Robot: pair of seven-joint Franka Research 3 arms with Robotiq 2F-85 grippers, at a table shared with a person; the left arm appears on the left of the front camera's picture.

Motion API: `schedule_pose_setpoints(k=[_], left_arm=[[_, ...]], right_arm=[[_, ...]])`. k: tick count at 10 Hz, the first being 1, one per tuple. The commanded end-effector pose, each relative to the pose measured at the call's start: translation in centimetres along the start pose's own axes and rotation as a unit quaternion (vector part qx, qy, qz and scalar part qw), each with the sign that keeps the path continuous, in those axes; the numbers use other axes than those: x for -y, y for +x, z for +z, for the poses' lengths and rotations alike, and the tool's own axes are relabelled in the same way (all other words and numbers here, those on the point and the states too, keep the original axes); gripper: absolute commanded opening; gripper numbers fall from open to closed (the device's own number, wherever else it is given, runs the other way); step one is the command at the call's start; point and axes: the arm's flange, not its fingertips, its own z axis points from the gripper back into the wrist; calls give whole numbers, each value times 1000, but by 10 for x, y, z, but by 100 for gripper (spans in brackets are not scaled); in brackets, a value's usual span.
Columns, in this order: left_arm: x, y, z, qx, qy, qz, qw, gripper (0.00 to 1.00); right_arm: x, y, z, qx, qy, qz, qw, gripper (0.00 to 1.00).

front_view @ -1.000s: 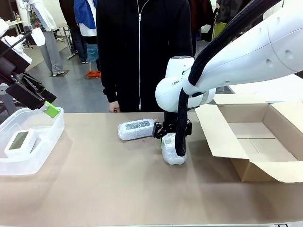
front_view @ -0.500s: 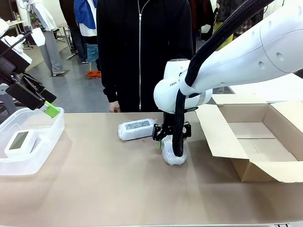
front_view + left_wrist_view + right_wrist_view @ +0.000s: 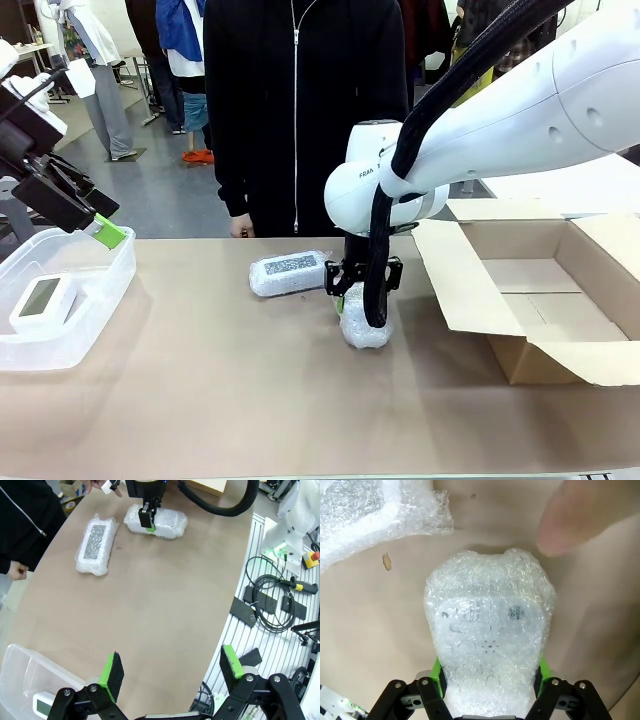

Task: Separate and place wrapped and unwrapped clocks.
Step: Pick up the Digital clock indicated by the person.

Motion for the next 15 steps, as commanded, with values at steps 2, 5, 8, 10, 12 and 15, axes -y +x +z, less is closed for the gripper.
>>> schedule_pose_setpoints(k=[2,5,8,10,12,15], left_arm=[[0,2,0,-3,5,3,1000,100],[0,2,0,-3,5,3,1000,100],[0,2,0,-3,5,3,1000,100],[0,2,0,-3,5,3,1000,100],[0,2,0,-3,5,3,1000,100],[0,2,0,-3,5,3,1000,100]], right_arm=[[-6,-1,4,-12,5,-30,999,42],[-17,-42,77,5,-5,-12,1000,23],[-24,-97,157,68,-12,-9,998,23],[-27,-124,193,128,5,-11,992,23],[-26,-114,195,131,13,-19,991,23],[-33,-124,214,124,-8,3,992,23]])
